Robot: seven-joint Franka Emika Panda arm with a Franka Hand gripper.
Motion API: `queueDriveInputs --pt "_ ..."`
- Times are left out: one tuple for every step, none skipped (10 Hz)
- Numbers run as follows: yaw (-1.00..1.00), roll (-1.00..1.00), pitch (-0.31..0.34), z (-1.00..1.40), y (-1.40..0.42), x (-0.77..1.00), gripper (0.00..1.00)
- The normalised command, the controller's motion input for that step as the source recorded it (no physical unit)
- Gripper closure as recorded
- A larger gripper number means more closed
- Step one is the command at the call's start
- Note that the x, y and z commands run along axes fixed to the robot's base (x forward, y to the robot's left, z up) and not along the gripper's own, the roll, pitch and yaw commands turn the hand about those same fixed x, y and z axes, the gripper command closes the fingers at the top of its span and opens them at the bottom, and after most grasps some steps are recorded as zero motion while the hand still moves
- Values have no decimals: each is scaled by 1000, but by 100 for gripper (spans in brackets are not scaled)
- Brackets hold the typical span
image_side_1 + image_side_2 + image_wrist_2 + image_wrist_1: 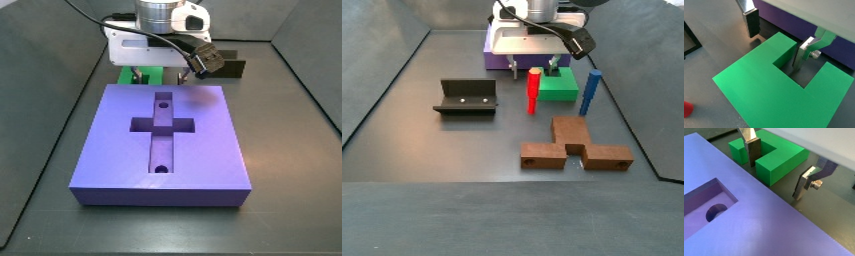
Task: Pick up the green object. Move up. Place the green object on the fixture. Regrasp the green object. Move to above the board. Insert the green object.
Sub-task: Pick up the green object.
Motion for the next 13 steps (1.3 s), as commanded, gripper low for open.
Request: queueDriveInputs --pt "-203 54 0 0 0 0 0" --pt "-69 19 0 0 0 -31 0" --pt "0 0 0 0 0 0 0" --pt "0 0 0 0 0 0 100" --pt "0 0 0 0 0 0 100" --pt "0 0 0 0 0 0 100" --pt "0 0 0 0 0 0 100" --pt "0 0 0 0 0 0 100" --pt "0 0 0 0 0 0 100" --pt "0 0 0 0 0 0 100" --pt "0 0 0 0 0 0 100" --pt "0 0 0 0 0 0 100" --pt "0 0 0 0 0 0 100"
